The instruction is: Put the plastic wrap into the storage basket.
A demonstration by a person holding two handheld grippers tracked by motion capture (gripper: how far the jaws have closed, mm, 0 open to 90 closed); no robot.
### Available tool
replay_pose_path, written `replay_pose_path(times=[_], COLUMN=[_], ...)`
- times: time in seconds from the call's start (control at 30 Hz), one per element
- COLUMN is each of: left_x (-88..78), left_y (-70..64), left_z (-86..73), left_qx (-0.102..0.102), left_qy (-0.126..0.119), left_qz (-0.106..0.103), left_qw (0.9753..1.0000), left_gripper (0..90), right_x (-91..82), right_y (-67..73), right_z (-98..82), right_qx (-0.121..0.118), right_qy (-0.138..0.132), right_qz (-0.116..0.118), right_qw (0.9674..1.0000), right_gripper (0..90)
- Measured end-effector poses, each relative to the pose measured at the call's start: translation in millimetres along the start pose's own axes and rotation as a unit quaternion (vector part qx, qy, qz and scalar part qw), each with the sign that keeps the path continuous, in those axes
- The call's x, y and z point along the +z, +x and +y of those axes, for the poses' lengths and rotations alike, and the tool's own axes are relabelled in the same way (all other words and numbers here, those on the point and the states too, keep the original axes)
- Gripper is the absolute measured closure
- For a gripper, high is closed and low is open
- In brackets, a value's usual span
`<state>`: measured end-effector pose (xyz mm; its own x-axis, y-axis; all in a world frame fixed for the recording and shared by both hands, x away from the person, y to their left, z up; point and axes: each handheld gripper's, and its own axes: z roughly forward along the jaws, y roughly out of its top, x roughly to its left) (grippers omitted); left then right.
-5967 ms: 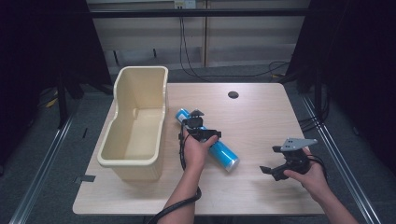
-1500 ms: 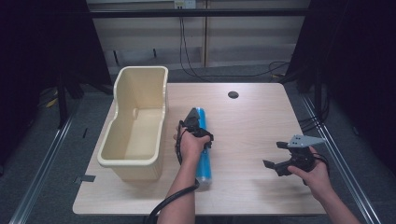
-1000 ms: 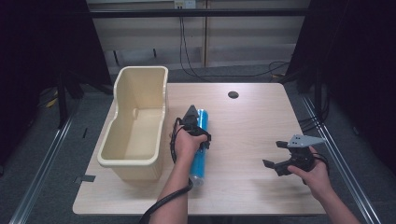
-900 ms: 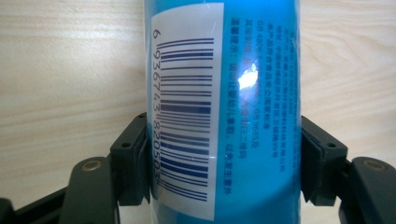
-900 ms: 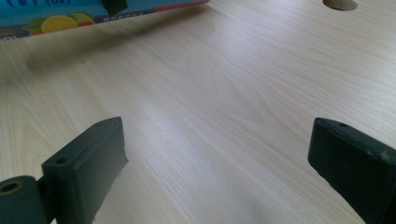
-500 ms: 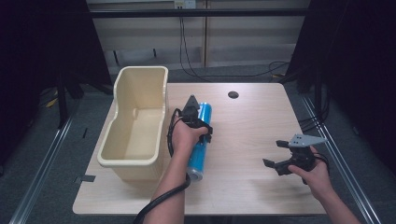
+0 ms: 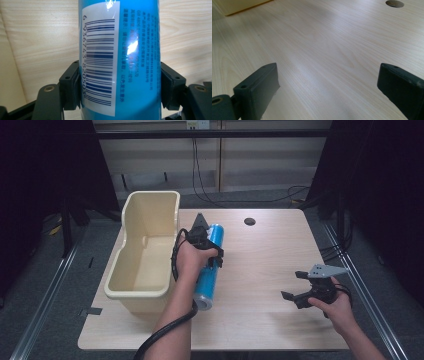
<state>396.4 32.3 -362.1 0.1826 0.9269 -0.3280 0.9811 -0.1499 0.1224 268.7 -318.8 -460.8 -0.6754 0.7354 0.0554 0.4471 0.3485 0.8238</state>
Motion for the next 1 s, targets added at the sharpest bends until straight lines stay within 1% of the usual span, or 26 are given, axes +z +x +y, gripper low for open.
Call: replay_pose_path(times=[0.07,0.1,0.13,0.17,0.2,0.23,0.27,0.33,0.37,0.4,0.43,0.5,0.6,0.63,0.67,0.7,0.77,0.8,0.83,0.9,0.93,0.97,1.0], left_x=[-5.0,-10.1,-10.1,-12.8,-15.9,-20.1,-22.7,-25.3,-28.7,-33.6,-33.6,-39.3,-46.7,-49.0,-51.2,-55.4,-58.0,-61.4,-61.4,-65.8,-70.9,-70.9,-74.3], left_y=[-0.7,-2.0,-2.0,-3.2,-3.3,-3.3,-4.2,-4.5,-4.2,-3.8,-3.8,-3.2,-3.3,-3.5,-3.2,-2.4,-1.6,-0.1,-0.1,1.6,3.4,3.4,4.1], left_z=[0.4,0.9,0.9,0.9,1.3,1.7,1.9,2.0,2.3,2.1,2.1,2.3,2.4,2.7,2.9,3.0,2.6,1.6,1.6,0.0,-0.9,-0.9,-1.5], left_qx=[-0.002,0.000,0.000,0.000,0.000,-0.001,0.001,0.002,0.004,0.002,0.002,-0.002,0.000,0.001,-0.001,-0.002,-0.002,-0.002,-0.002,-0.006,-0.001,-0.001,-0.002], left_qy=[-0.002,-0.001,-0.001,-0.004,-0.002,-0.001,0.001,0.000,0.007,0.001,0.001,0.000,0.000,0.001,-0.001,-0.001,-0.004,-0.008,-0.008,-0.009,-0.010,-0.010,-0.013], left_qz=[-0.004,-0.004,-0.004,0.001,-0.003,-0.004,0.000,-0.001,0.002,0.004,0.004,0.004,0.004,0.003,0.000,-0.004,-0.004,0.000,0.000,-0.002,0.003,0.003,0.005], left_qw=[1.0000,1.0000,1.0000,1.0000,1.0000,1.0000,1.0000,1.0000,1.0000,1.0000,1.0000,1.0000,1.0000,1.0000,1.0000,1.0000,1.0000,1.0000,1.0000,0.9999,0.9999,0.9999,0.9999], left_gripper=[32.4,32.4,32.4,32.4,32.4,32.4,32.4,32.4,32.4,32.4,32.4,32.4,32.4,32.4,32.4,32.4,32.4,32.4,32.4,32.4,32.4,32.4,32.4], right_x=[0.1,-0.2,-0.2,-0.3,-0.5,-1.5,-1.6,-2.4,-2.4,-2.0,-1.6,-1.2,-1.4,-1.4,-1.2,-0.8,-0.2,1.6,2.0,2.3,2.2,2.2,2.2], right_y=[0.0,-0.1,-0.1,0.0,0.2,-0.5,-0.8,-1.5,-1.5,-1.8,-2.1,-1.7,-1.6,-1.7,-2.1,-2.1,-2.4,-1.2,-0.5,-0.2,0.6,0.6,0.8], right_z=[0.1,0.5,0.5,0.7,0.8,1.3,1.4,1.7,1.6,1.3,0.7,0.2,0.1,0.3,0.5,0.6,0.3,-0.6,-0.7,-0.8,-0.4,-0.4,-0.4], right_qx=[-0.002,-0.002,-0.002,-0.003,-0.002,0.001,-0.001,0.002,0.002,0.002,0.000,0.000,0.000,0.001,0.000,0.003,0.001,0.001,0.000,-0.002,-0.002,-0.002,-0.001], right_qy=[0.000,-0.002,-0.002,-0.003,-0.004,-0.004,-0.008,-0.007,-0.007,-0.006,-0.005,-0.005,-0.001,-0.002,-0.005,-0.004,-0.004,0.001,0.003,0.002,0.003,0.003,0.002], right_qz=[0.002,0.005,0.005,0.003,-0.003,0.001,-0.004,0.004,0.000,-0.001,-0.002,-0.003,0.001,0.001,-0.003,0.000,0.003,0.005,0.005,0.002,0.005,0.005,0.004], right_qw=[1.0000,1.0000,1.0000,1.0000,1.0000,1.0000,1.0000,1.0000,1.0000,1.0000,1.0000,1.0000,1.0000,1.0000,1.0000,1.0000,1.0000,1.0000,1.0000,1.0000,1.0000,1.0000,1.0000], right_gripper=[3.5,3.5,3.5,3.4,3.4,3.4,3.4,3.4,3.4,3.4,3.5,3.4,3.5,3.5,3.5,3.5,3.5,3.5,3.5,3.5,3.5,3.5,3.5])
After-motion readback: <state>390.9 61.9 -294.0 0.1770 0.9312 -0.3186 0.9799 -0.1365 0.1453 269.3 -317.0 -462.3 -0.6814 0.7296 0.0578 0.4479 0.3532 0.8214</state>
